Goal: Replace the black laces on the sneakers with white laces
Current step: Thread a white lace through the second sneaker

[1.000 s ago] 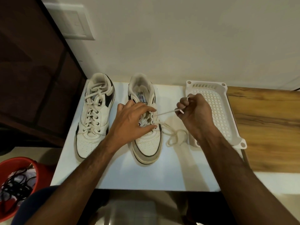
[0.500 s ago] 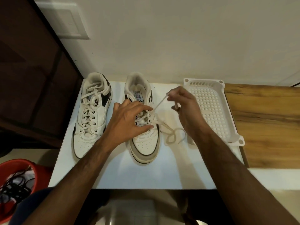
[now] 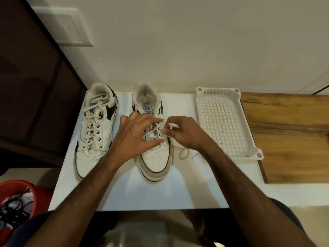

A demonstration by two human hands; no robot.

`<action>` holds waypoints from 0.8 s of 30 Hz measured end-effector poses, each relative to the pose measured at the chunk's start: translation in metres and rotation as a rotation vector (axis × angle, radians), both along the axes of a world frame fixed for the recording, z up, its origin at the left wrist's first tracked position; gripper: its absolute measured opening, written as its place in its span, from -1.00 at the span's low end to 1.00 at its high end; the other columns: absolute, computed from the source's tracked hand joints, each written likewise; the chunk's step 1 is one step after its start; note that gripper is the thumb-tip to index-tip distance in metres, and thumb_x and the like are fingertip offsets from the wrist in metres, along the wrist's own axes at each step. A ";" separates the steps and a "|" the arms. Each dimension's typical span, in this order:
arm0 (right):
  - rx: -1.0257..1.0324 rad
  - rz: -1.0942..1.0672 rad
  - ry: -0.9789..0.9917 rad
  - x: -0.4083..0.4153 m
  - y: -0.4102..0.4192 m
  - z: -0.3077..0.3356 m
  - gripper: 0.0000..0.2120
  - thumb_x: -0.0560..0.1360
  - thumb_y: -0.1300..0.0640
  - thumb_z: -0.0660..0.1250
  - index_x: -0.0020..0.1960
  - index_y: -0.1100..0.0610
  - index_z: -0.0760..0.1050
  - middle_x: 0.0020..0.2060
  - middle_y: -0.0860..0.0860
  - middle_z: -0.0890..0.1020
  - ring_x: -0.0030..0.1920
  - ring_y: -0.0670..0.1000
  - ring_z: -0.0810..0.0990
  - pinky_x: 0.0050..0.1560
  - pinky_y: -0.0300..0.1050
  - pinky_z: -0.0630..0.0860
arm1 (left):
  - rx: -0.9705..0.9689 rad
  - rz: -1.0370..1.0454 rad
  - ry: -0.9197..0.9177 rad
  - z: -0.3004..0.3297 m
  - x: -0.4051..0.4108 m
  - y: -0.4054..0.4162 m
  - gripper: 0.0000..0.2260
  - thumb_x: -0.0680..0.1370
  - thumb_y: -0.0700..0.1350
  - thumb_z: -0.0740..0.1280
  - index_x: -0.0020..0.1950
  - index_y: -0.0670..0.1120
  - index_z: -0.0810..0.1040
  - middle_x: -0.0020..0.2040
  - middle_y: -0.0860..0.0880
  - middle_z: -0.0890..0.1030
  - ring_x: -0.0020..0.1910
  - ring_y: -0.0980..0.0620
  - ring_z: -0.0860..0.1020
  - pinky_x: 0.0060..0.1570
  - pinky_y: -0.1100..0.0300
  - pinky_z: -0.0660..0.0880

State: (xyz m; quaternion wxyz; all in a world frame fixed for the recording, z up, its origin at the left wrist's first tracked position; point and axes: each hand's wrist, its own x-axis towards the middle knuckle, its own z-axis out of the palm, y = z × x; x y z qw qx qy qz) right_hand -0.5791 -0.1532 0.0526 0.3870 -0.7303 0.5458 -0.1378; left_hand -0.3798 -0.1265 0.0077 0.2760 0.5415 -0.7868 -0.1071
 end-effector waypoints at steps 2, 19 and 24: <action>0.010 -0.147 -0.240 -0.005 -0.004 0.006 -0.86 0.57 0.12 0.38 -0.13 0.14 0.58 -0.26 -0.15 0.65 -0.19 -0.18 0.59 -0.11 -0.13 0.48 | -0.003 -0.002 -0.009 0.001 0.000 0.000 -0.47 0.37 0.25 0.54 0.29 0.14 0.59 0.12 0.19 0.60 0.03 0.21 0.35 -0.04 0.15 0.09; 0.046 -0.085 -0.107 0.004 0.001 -0.005 -0.79 0.49 -0.04 0.50 0.00 0.05 0.57 -0.14 -0.10 0.67 -0.14 -0.15 0.62 -0.25 -0.35 0.45 | 0.008 -0.032 0.021 0.000 0.002 0.000 -0.42 0.40 0.37 0.36 0.34 0.14 0.56 0.13 0.18 0.60 0.06 0.16 0.39 -0.04 0.15 0.10; -0.017 -0.082 -0.056 0.006 0.000 -0.008 -0.93 0.55 0.11 0.43 -0.08 0.09 0.58 -0.22 -0.09 0.63 -0.22 -0.17 0.55 -0.20 -0.26 0.38 | -0.013 -0.038 0.003 0.001 0.002 0.000 -0.42 0.40 0.36 0.40 0.34 0.11 0.58 0.12 0.17 0.60 0.05 0.10 0.44 -0.04 0.15 0.09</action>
